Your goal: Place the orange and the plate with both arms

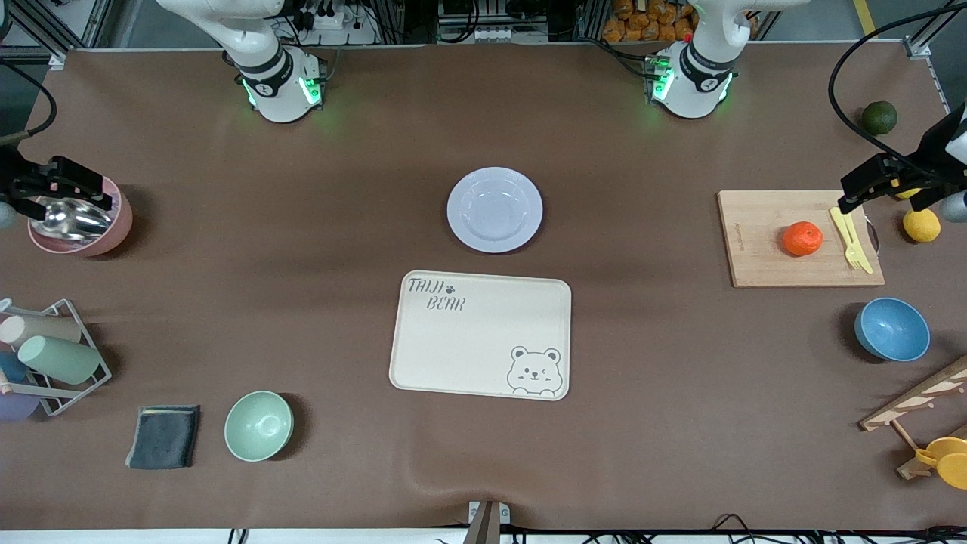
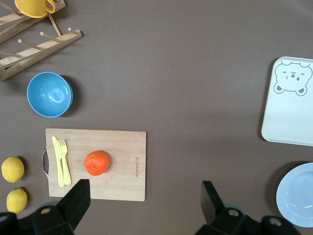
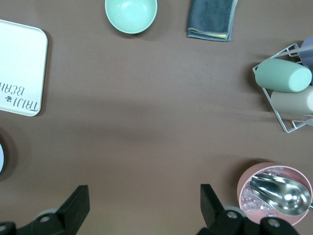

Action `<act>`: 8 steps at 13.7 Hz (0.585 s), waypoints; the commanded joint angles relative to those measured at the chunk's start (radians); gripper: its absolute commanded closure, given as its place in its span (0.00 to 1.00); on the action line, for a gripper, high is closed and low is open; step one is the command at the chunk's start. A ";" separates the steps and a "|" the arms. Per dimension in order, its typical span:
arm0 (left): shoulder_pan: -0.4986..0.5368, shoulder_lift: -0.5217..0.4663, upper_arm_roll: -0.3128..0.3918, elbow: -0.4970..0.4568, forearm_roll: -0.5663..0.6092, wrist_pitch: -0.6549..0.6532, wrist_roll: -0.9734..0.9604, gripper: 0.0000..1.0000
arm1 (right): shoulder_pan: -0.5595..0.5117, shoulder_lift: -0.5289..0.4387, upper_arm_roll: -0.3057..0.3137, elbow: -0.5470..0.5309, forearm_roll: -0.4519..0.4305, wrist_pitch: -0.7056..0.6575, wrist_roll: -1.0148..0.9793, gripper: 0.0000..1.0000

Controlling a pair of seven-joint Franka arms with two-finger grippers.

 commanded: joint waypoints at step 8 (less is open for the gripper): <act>0.005 -0.011 0.004 -0.044 0.024 -0.021 0.019 0.00 | 0.016 -0.021 0.000 -0.025 -0.019 0.026 0.107 0.00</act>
